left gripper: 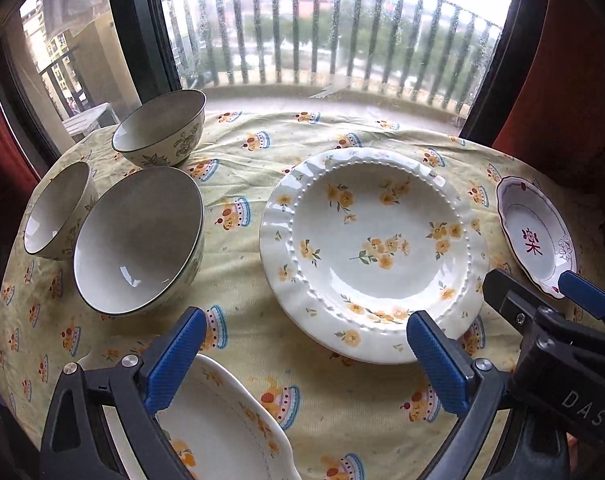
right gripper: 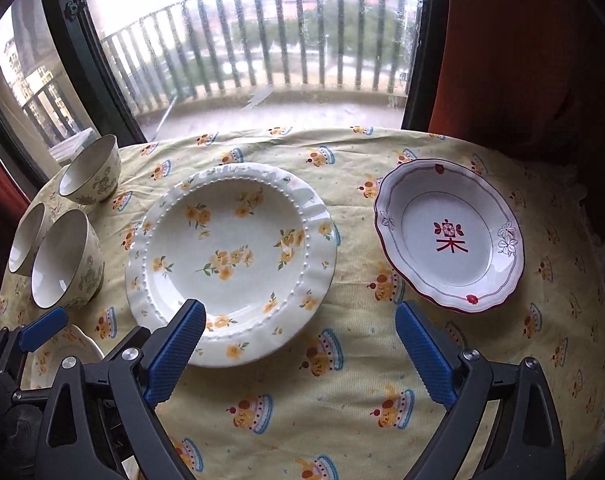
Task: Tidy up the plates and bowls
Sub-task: 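Grasp the rim of the beaded white plate with both grippers, then carry the beaded plate and lower it onto the orange-flower plate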
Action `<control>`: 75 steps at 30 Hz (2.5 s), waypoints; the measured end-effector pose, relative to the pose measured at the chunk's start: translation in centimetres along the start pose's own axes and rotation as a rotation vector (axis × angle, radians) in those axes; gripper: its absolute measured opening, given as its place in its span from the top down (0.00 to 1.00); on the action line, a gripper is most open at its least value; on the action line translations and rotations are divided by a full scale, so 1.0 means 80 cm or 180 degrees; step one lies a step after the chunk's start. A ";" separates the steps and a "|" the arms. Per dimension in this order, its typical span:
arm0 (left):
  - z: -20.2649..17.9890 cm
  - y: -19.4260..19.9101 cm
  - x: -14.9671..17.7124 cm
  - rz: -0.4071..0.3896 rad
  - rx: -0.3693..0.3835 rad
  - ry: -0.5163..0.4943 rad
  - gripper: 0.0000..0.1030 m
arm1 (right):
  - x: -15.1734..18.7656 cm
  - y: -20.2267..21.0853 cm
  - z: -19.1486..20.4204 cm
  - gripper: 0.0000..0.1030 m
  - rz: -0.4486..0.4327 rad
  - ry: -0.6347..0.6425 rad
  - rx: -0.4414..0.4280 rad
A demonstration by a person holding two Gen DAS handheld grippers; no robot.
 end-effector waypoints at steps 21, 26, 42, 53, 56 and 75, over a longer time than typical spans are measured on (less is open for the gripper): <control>-0.007 -0.083 -0.026 0.0221 -0.0316 0.0447 0.20 | -0.047 -0.105 0.008 0.41 0.0199 0.0230 -0.0256; -0.003 -0.093 -0.032 0.0242 -0.0330 0.0509 0.21 | -0.055 -0.114 0.008 0.41 0.0149 0.0314 -0.0134; -0.011 -0.107 -0.036 0.0294 -0.0383 0.0288 0.29 | -0.053 -0.145 -0.003 0.47 0.0402 0.0238 -0.0030; -0.011 -0.094 -0.016 0.0348 -0.0306 0.0093 0.30 | -0.020 -0.120 -0.007 0.47 0.0511 0.0132 0.0078; -0.013 -0.086 -0.006 0.0387 -0.0279 0.0040 0.30 | -0.006 -0.110 -0.010 0.47 0.0547 0.0072 0.0091; -0.020 -0.068 0.022 0.0427 -0.0189 -0.0103 0.27 | 0.036 -0.086 -0.022 0.43 0.0677 -0.0092 0.0058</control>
Point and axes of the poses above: each gripper's, at about its wrist camera, not at the fingertips, and y roughly against the way its jaws point, z to its left, x to its underside, the point moved 2 cm from there along -y, roughly the way its jaws point, and after that the axes turned 3 degrees about -z, right-handed, at the moved point
